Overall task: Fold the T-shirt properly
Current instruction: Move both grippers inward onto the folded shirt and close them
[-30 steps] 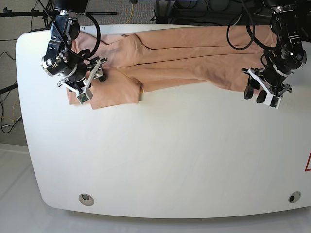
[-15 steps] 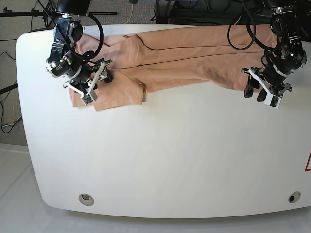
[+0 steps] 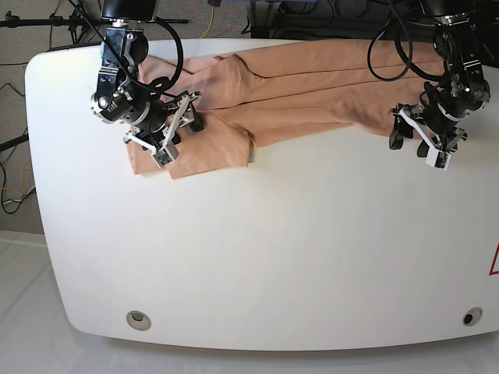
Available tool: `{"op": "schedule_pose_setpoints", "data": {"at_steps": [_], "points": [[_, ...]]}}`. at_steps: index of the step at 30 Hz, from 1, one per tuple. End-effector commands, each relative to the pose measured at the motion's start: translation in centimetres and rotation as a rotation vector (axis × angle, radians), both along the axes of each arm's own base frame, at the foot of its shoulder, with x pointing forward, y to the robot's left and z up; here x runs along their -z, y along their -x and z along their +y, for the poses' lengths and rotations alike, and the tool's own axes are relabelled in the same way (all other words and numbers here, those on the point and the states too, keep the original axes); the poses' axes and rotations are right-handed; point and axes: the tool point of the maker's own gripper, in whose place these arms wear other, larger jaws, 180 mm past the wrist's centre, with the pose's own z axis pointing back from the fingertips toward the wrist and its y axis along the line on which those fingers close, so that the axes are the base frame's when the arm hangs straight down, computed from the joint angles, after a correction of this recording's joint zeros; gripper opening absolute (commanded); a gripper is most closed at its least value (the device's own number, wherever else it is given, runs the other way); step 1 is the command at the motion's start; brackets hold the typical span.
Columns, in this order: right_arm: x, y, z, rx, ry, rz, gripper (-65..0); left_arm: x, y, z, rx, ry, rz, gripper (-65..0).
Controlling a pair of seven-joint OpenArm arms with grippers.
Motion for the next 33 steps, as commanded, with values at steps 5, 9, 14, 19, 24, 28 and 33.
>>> {"op": "schedule_pose_setpoints", "data": {"at_steps": [5, 9, 14, 19, 24, 28, 33], "points": [[-2.2, -1.3, 0.0, -0.007, 0.006, -0.069, -31.0, -2.1, -0.8, 0.5, -0.007, -0.009, -0.069, -24.7], [-3.6, -1.2, -0.2, -0.016, 0.027, -0.094, -31.0, -4.2, -0.7, 0.5, -0.002, -0.022, -0.144, -42.1], [-4.4, -1.5, -1.0, 0.008, 0.034, -0.113, -31.0, -5.0, -0.4, 0.0, 0.01, -0.012, -0.173, -56.8], [-5.3, -2.2, -4.3, 0.113, 0.051, -0.147, -30.5, -4.8, -0.8, -0.9, 0.036, 0.005, -0.18, -65.0], [-4.6, -2.4, -5.0, 0.139, 0.036, -0.136, -30.4, -4.5, -0.8, -0.8, 0.032, 0.003, -0.166, -65.0], [-3.4, -2.3, -4.1, 0.124, 0.01, -0.109, -30.2, -4.0, -0.6, -0.5, 0.024, 0.0, -0.148, -61.0], [-1.7, -2.6, -3.3, 0.127, -0.034, -0.072, -28.4, -2.7, 0.0, -0.8, 0.039, -0.006, -0.105, -38.2]]}}
